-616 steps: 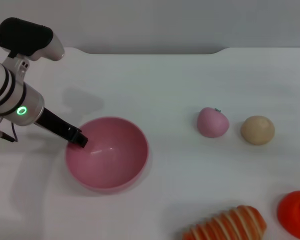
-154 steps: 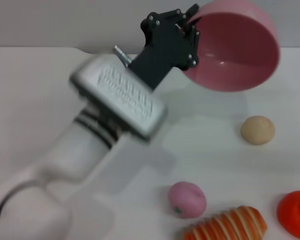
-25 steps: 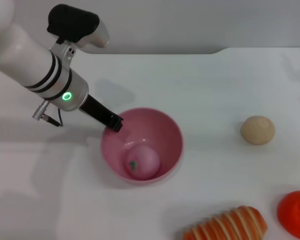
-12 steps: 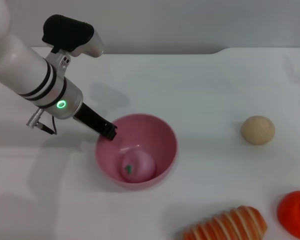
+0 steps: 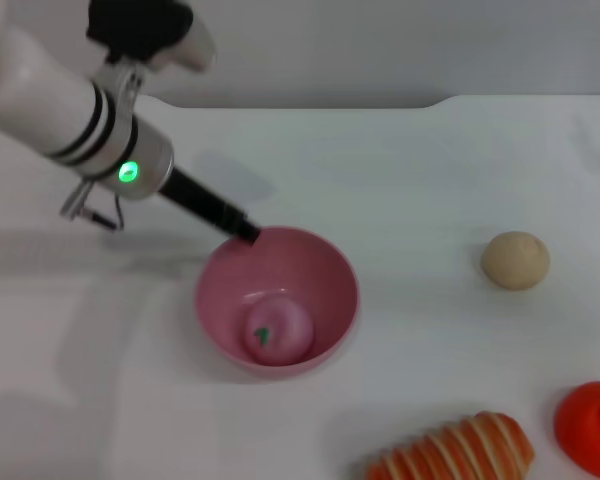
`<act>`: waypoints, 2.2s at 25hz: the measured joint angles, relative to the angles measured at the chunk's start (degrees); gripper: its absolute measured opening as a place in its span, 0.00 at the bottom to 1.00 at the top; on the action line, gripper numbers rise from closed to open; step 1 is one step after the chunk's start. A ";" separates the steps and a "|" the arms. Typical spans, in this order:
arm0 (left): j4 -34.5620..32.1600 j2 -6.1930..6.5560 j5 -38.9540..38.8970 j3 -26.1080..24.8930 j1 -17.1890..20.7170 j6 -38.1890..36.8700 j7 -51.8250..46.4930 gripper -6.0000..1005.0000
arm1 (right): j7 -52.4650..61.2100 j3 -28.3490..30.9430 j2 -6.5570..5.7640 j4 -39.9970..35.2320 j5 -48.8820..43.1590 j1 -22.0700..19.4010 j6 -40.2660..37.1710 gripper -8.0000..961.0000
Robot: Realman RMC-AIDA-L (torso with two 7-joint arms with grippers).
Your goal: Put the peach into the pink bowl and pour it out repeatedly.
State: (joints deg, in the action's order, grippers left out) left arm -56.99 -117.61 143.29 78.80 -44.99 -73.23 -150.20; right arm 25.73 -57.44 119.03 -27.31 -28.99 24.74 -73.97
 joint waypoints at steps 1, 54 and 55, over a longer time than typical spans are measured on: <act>-1.66 -0.07 -0.21 -0.33 0.38 0.38 0.46 0.27 | 0.03 0.00 0.00 0.11 0.00 -0.06 -0.17 0.59; 39.56 -0.86 -154.82 16.58 21.07 8.02 140.62 0.83 | -17.76 0.14 -0.19 14.28 15.48 14.67 1.73 0.59; 39.43 -0.87 -154.92 16.58 21.01 8.02 140.62 0.83 | -18.82 0.14 -0.21 14.26 15.83 15.16 1.73 0.59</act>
State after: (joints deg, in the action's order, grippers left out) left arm -17.55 -118.48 -11.63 95.38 -23.97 -65.21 -9.57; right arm 6.92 -57.30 118.83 -13.05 -13.16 39.90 -72.24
